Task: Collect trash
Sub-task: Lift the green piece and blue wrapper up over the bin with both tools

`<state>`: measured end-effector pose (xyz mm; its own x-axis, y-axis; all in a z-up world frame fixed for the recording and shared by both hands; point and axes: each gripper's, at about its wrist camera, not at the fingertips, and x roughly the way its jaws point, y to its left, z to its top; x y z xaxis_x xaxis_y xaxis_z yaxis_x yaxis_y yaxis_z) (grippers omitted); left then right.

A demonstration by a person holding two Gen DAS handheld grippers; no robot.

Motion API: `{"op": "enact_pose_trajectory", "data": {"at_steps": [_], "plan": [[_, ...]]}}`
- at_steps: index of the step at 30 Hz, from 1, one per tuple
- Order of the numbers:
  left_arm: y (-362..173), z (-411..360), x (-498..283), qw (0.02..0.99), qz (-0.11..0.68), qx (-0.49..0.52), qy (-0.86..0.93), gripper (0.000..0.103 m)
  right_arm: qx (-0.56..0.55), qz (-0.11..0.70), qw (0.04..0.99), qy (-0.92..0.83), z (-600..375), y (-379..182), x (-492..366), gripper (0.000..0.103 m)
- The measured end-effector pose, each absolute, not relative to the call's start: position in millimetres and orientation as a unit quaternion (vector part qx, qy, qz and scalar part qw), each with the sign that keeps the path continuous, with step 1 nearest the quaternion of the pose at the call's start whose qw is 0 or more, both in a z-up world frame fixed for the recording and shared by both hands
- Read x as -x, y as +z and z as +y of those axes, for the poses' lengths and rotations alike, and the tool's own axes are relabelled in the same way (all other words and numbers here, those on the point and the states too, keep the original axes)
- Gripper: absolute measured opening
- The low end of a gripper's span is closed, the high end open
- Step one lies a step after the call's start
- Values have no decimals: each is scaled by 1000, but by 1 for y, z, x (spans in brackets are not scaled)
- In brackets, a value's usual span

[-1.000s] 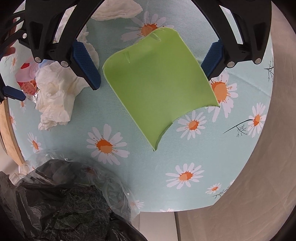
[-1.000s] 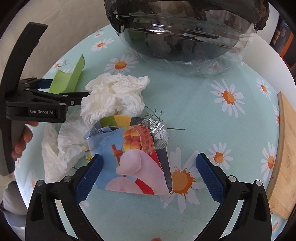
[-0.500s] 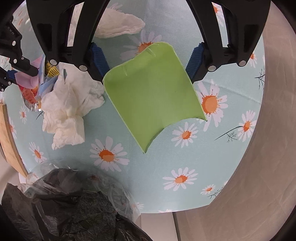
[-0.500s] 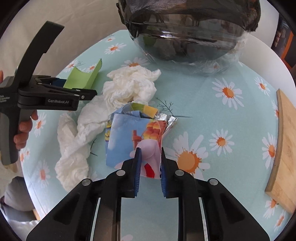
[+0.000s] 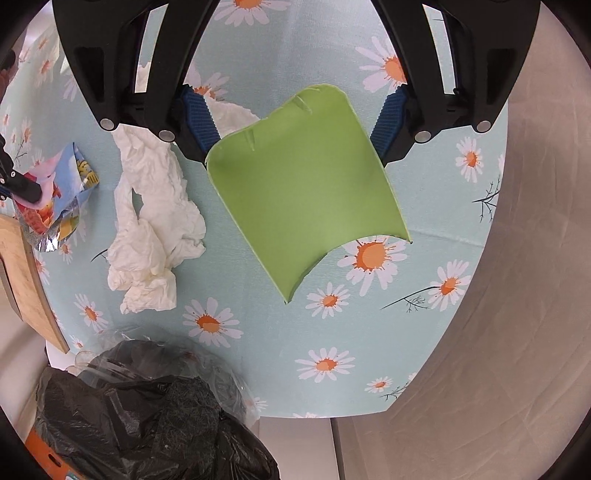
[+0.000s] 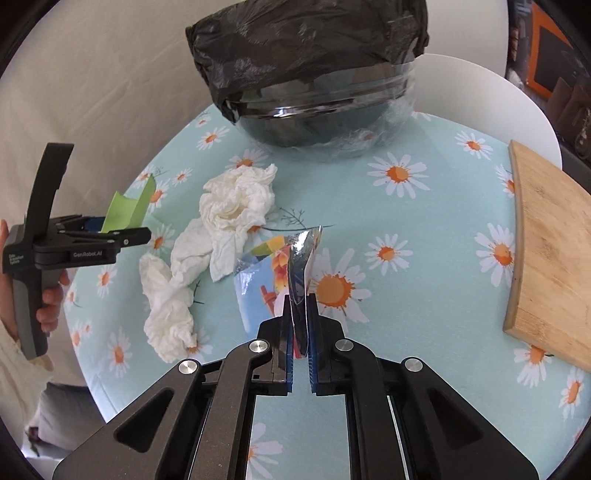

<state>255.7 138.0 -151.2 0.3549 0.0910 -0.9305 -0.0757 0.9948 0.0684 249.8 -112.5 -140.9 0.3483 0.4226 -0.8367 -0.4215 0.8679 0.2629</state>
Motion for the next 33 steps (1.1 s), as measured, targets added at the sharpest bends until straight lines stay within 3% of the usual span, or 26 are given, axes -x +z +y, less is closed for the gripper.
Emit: {"op": "enact_pose_trajectory", "data": {"at_steps": [17,21,24,28,31,33], "plan": [[-77,121,-248,860,510,-25,18,72,-21,418,883,212,-159,-56,-234,6],[-57,112,-247,866,499,-36,-5,54,-13,398,894,205,-165,-37,-232,6],[-44,105,-250,871,488,-48,-15,47,-7,386,900,201,-167,-24,-234,6],[-34,102,-255,870,490,-39,-42,17,-7,373,906,200,-168,-10,-236,6],[-27,98,-255,876,478,-57,-38,17,2,367,908,201,-165,-3,-237,6],[-24,99,-256,879,471,-61,-33,27,6,365,909,203,-163,1,-239,6]]}}
